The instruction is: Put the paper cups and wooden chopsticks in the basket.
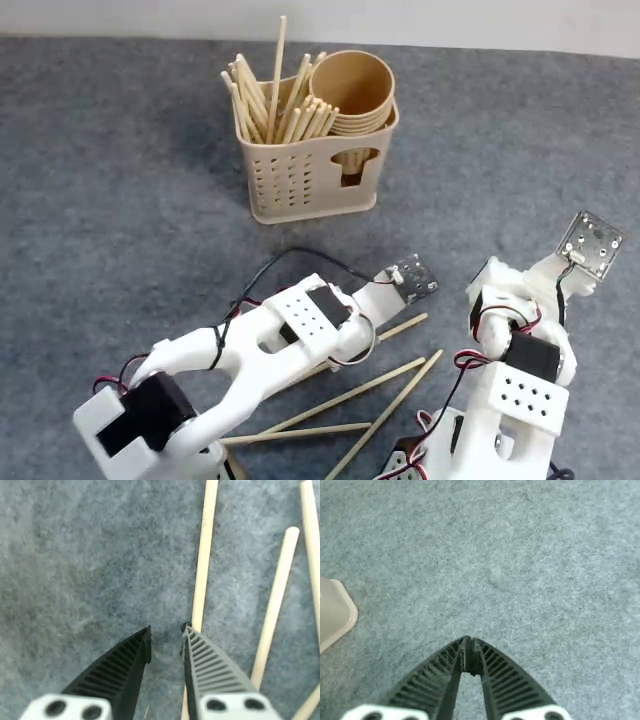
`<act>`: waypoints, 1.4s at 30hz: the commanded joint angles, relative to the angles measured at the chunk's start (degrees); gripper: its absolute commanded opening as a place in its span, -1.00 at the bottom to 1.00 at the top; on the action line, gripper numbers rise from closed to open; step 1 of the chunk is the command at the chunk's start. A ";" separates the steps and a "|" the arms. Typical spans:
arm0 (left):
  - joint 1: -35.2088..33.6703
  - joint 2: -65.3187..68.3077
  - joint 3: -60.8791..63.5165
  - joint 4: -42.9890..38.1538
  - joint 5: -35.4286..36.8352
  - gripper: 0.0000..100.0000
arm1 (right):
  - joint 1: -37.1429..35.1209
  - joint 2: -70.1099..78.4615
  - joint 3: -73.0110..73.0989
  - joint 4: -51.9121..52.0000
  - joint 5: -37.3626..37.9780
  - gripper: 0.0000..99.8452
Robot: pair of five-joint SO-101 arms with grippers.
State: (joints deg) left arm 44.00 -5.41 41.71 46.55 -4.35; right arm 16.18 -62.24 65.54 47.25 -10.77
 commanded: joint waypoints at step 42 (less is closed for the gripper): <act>0.92 2.15 -12.35 11.52 3.60 -0.99 | -0.48 -1.27 -0.48 -1.19 0.79 -0.98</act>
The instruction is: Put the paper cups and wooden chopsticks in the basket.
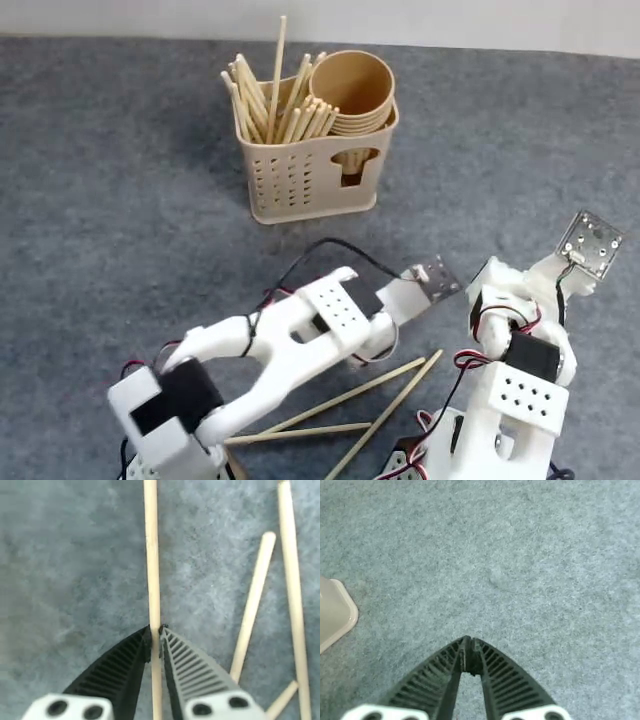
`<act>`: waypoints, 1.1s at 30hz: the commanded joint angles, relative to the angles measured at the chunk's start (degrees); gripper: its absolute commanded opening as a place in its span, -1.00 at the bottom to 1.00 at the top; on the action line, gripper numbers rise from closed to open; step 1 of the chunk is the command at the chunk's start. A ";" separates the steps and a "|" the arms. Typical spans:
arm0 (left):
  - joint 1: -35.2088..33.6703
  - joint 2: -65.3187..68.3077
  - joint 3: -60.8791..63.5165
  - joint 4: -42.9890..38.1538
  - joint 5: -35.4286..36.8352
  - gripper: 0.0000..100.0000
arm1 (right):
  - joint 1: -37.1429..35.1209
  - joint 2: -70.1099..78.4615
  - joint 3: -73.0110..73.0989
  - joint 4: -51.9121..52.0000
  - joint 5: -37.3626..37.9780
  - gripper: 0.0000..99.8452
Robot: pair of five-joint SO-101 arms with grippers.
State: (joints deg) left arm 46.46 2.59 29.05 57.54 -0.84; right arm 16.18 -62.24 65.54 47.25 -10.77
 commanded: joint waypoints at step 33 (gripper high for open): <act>-13.67 -59.12 19.03 -8.79 6.95 -0.99 | -0.75 -1.27 -0.48 -1.19 0.79 -0.98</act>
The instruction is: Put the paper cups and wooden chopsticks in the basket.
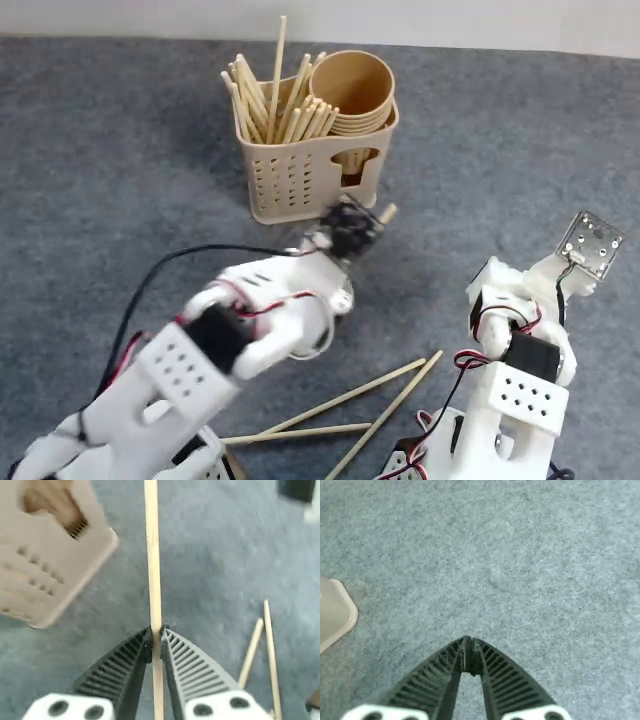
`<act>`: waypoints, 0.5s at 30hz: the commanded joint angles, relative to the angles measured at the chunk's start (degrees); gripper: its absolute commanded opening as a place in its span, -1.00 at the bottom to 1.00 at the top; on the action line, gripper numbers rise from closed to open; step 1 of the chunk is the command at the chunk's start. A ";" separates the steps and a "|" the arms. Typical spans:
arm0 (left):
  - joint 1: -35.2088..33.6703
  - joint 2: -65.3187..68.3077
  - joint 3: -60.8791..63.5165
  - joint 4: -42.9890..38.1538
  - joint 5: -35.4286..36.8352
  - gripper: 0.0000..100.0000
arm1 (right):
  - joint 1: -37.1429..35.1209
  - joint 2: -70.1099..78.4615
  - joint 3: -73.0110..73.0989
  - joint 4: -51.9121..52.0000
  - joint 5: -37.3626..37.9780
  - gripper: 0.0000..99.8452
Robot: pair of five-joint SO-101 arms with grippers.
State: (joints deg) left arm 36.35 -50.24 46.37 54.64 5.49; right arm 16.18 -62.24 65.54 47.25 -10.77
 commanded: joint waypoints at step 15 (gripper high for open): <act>-14.73 -30.11 22.46 -37.80 0.62 -0.99 | -0.84 -1.27 -0.48 -1.19 0.79 -0.98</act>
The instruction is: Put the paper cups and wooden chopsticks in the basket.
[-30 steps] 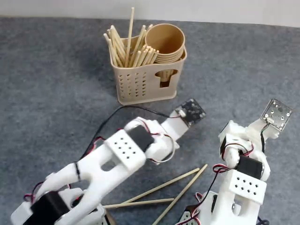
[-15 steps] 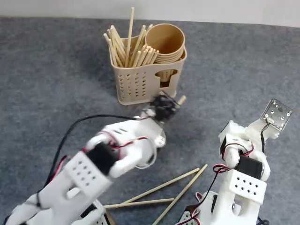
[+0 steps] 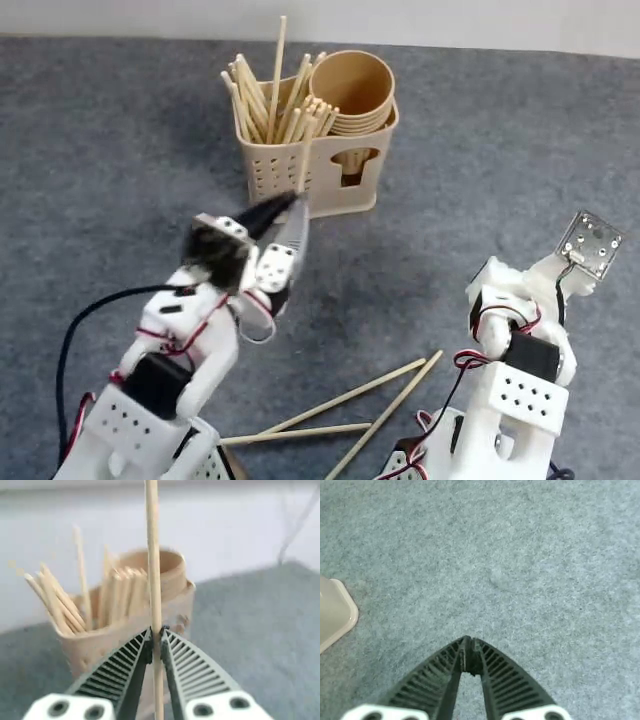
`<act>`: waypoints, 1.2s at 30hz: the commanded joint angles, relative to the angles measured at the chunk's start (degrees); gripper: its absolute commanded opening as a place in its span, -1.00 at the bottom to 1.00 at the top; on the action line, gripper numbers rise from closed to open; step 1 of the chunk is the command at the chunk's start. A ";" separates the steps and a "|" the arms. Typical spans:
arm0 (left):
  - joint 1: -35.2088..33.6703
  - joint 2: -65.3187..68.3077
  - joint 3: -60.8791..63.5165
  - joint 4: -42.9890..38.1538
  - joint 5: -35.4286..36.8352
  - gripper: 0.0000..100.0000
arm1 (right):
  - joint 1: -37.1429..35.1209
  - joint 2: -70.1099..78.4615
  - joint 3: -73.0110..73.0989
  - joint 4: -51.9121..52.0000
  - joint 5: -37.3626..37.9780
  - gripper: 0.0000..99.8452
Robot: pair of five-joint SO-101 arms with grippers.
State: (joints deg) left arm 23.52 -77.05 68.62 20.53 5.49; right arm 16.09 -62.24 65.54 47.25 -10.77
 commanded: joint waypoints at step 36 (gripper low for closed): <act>-12.53 25.63 -25.01 -27.16 0.53 -0.99 | -0.75 -1.19 -0.40 -1.19 0.79 -0.98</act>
State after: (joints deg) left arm 11.56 -57.19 50.07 -5.58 5.49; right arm 16.00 -62.24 65.54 47.25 -10.77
